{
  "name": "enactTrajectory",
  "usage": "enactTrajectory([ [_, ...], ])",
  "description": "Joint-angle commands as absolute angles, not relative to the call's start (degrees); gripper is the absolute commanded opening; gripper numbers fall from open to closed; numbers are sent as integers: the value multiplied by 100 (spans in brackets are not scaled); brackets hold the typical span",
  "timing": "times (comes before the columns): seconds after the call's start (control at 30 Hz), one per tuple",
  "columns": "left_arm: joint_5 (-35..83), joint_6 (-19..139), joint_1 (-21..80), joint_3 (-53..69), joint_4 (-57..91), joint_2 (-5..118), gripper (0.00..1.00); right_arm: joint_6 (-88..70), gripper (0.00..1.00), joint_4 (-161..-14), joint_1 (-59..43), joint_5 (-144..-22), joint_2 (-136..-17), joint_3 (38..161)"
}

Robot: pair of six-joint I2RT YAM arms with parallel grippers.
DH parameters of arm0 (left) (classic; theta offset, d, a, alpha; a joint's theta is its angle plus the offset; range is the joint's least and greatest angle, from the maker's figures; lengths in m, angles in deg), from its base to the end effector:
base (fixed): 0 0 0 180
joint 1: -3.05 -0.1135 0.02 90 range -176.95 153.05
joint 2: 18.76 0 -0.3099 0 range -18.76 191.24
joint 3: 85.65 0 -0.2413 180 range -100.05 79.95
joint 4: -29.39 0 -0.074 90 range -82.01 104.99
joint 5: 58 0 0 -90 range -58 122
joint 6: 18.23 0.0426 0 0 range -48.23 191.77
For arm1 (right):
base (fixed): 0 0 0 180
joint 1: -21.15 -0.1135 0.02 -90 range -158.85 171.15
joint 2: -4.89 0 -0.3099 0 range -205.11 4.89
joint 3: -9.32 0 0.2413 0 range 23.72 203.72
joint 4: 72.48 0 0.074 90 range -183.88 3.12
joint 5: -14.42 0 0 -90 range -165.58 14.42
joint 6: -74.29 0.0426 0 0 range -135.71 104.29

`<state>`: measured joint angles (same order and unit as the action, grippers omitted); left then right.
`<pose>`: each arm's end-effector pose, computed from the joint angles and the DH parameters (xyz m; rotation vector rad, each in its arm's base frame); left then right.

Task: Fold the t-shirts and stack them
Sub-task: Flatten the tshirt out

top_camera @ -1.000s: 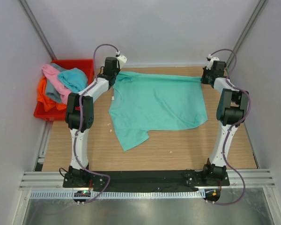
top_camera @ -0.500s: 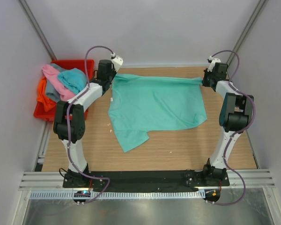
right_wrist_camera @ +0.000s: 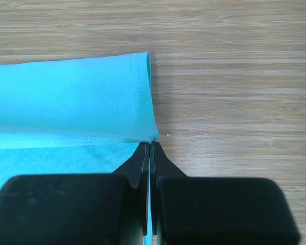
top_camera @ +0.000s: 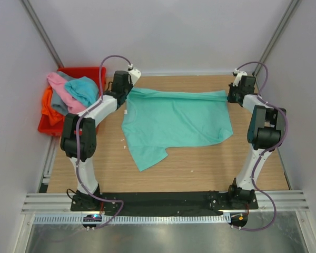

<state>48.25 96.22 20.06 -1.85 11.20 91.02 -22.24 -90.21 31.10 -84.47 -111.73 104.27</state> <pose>0.4406 -0.1223 0.2880 0.5919 2.0394 0.3781 0.4668 -0.0752 0.2278 -0.0155 2.2487 0.0206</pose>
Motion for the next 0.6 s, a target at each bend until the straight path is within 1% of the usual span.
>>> enactTrajectory([
  [0.0,5397,10085,1922,-1161,1473,9461,0,-2274,1,-8776,3266,-8165,-11034,10651],
  [0.07,5441,10428,1922,-1661,1683,9881,0,-2213,1,-8785,3266,-8174,-11069,10721],
  [0.1,5467,10507,1922,-2212,1692,10006,0,-2187,1,-8785,3266,-8191,-11078,10748],
  [0.17,5432,10744,1922,-2690,1745,10278,0,-2125,1,-8767,3266,-8191,-11095,10800],
  [0.2,5397,10815,1939,-3136,1763,10514,0,-2107,1,-8750,3266,-8191,-11113,10809],
  [0.33,5370,11035,2010,-3938,1771,10972,0,-2002,1,-8759,3266,-8217,-11253,10958],
  [0.43,5397,11141,2106,-4116,1850,11167,0,-1897,1,-8767,3266,-8235,-11367,11064],
  [0.57,5519,11369,2255,-3854,2376,11211,0,-1782,1,-8776,3266,-8253,-11499,11283],
])
